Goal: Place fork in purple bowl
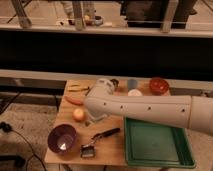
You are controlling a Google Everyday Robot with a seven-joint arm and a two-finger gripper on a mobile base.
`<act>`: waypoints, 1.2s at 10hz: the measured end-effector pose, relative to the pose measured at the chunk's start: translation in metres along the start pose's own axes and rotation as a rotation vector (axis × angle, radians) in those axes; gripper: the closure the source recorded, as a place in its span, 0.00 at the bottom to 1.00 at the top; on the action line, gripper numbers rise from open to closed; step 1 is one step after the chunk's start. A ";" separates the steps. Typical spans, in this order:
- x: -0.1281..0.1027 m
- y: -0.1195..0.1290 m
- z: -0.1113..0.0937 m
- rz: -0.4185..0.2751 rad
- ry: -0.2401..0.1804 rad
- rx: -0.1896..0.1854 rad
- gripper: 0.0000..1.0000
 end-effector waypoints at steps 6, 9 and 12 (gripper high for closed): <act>-0.027 -0.008 -0.021 -0.092 -0.022 0.058 1.00; -0.040 -0.006 -0.029 -0.128 -0.035 0.079 1.00; -0.049 -0.002 -0.032 -0.153 -0.052 0.085 1.00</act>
